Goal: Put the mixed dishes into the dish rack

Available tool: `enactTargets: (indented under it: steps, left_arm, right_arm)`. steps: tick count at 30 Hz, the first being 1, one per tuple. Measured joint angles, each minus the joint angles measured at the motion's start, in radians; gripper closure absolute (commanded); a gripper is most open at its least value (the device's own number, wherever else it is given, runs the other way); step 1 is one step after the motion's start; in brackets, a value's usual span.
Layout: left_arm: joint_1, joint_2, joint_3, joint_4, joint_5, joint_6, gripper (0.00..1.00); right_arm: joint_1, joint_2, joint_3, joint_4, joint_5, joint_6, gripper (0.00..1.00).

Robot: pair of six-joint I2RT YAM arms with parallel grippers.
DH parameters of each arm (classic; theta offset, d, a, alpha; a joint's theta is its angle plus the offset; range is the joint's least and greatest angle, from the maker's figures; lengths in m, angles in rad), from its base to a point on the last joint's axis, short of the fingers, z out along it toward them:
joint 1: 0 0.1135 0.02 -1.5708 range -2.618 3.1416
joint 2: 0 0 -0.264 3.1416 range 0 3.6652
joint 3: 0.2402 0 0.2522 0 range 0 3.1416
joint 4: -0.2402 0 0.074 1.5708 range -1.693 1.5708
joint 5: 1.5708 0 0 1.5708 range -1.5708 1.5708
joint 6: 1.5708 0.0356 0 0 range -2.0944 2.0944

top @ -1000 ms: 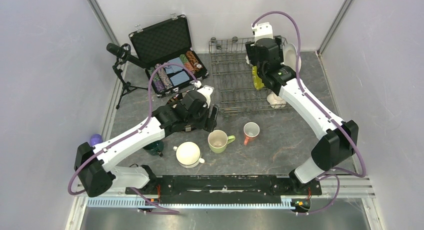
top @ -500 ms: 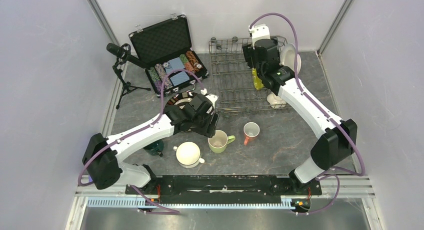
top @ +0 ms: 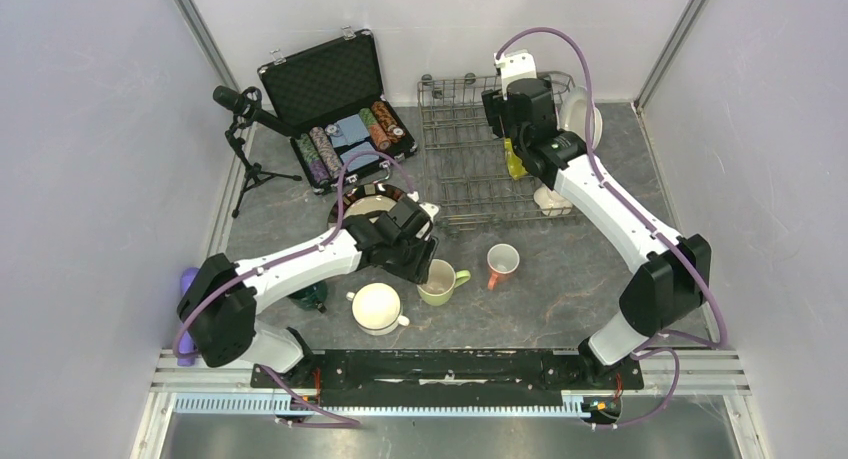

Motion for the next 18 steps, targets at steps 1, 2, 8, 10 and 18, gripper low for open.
enactTargets:
  steps: [1,2,8,10,18]
  left_arm:
    - [0.000,0.004,-0.003,0.003,0.003,-0.002,0.60]
    - [0.000,0.005,-0.006,0.005,0.005,-0.003,0.84]
    - [0.000,0.006,-0.008,-0.001,0.055,-0.002,0.98]
    - [0.000,-0.011,-0.005,-0.031,0.072,-0.001,0.98]
    - [0.111,-0.230,0.132,-0.158,0.183,-0.008,0.98]
  right_arm:
    - [-0.002,0.000,0.000,0.000,-0.005,0.000,0.18]
    - [-0.004,0.000,0.000,-0.001,-0.009,0.001,0.18]
    - [-0.015,0.000,0.000,-0.001,-0.044,0.006,0.18]
    - [-0.024,0.000,0.000,-0.001,-0.082,0.010,0.19]
    - [-0.055,-0.023,-0.028,0.013,-0.373,0.022,0.16]
